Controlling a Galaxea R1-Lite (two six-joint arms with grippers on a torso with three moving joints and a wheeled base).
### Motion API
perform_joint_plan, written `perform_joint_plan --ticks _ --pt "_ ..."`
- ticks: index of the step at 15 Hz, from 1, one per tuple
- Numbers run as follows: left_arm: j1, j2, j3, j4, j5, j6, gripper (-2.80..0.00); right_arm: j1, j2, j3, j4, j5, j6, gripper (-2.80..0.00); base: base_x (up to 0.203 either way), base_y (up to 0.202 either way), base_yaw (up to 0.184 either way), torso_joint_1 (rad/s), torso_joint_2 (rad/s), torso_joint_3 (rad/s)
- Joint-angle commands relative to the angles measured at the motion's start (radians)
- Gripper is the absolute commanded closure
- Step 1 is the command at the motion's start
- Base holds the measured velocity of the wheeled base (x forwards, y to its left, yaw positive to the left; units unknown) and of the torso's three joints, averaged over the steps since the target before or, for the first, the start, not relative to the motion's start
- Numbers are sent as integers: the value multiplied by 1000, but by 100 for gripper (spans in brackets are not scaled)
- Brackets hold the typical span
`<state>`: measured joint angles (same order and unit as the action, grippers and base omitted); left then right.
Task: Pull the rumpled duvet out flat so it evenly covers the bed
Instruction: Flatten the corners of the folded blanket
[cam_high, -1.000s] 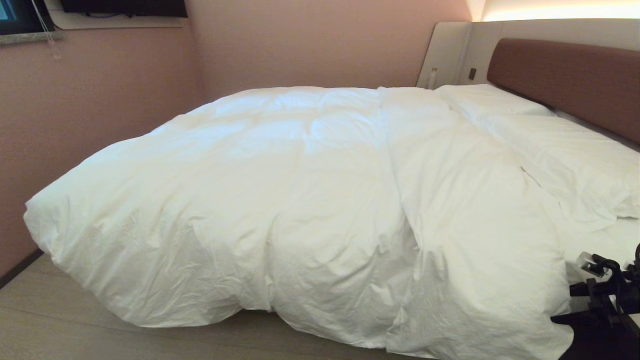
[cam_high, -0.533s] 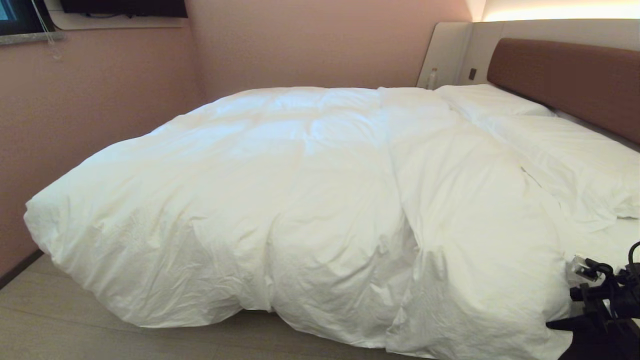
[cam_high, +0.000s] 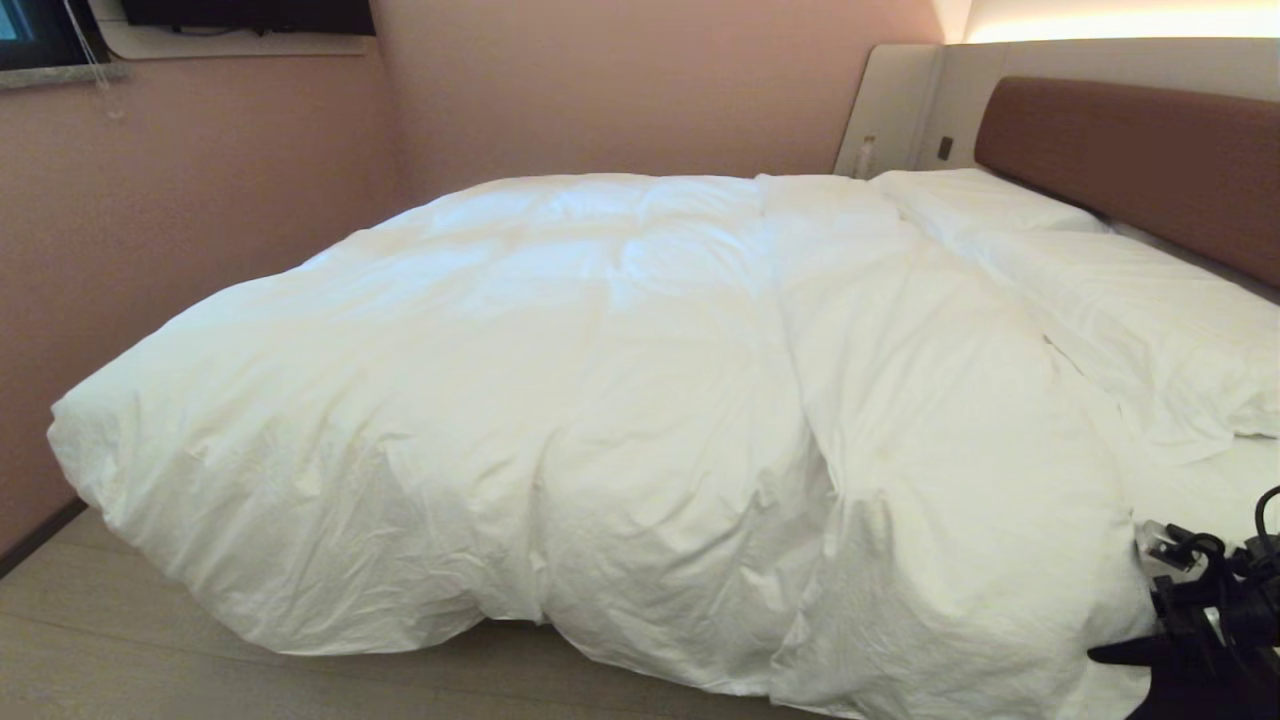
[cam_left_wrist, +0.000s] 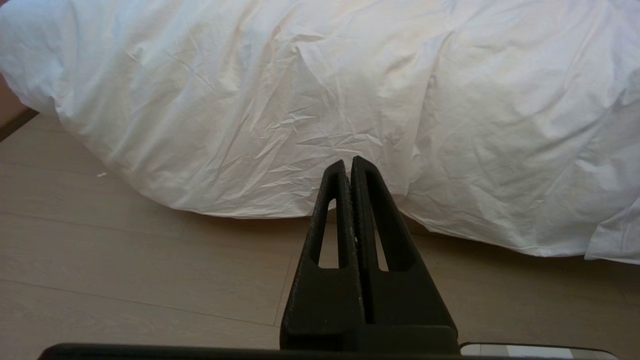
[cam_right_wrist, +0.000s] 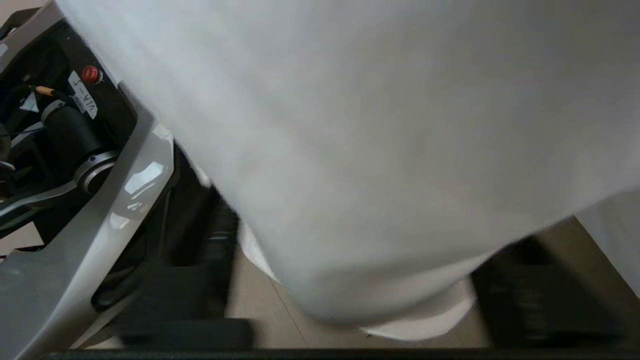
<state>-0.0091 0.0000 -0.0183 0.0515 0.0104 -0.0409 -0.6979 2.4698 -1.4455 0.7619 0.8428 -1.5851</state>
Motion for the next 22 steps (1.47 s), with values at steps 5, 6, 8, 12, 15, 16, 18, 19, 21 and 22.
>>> perform_joint_plan --ticks 5,6,8,12,15,16,18,19,21,22 --pt "0 0 0 1 0 -1 0 -2 -6 0 7 6 -7 0 0 0 0 0 0 0" --pt "0 0 0 1 0 -1 0 -2 -9 2 8 6 -7 0 0 0 0 0 0 0" --pt "1 0 0 1 0 -1 0 -3 -18 4 15 6 -6 0 0 0 0 0 0 0" --pt "0 0 0 1 0 -1 0 -24 -97 7 151 5 -8 0 0 0 0 0 0 0" --pt "0 0 0 1 0 -1 0 -73 -236 16 410 4 -8 0 0 0 0 0 0 0" --pt "0 0 0 1 0 -1 0 -91 -261 18 472 -2 -9 0 0 0 0 0 0 0" --pt "0 0 0 1 0 -1 0 -130 -357 27 625 -48 -13 0 0 0 0 0 0 0" --pt "0 0 0 1 0 -1 0 -155 -397 47 694 -66 -15 0 0 0 0 0 0 0" --pt "0 0 0 1 0 -1 0 -187 -462 142 741 -83 -16 0 0 0 0 0 0 0" --pt "0 0 0 1 0 -1 0 -197 -492 202 747 -95 -16 0 0 0 0 0 0 0"
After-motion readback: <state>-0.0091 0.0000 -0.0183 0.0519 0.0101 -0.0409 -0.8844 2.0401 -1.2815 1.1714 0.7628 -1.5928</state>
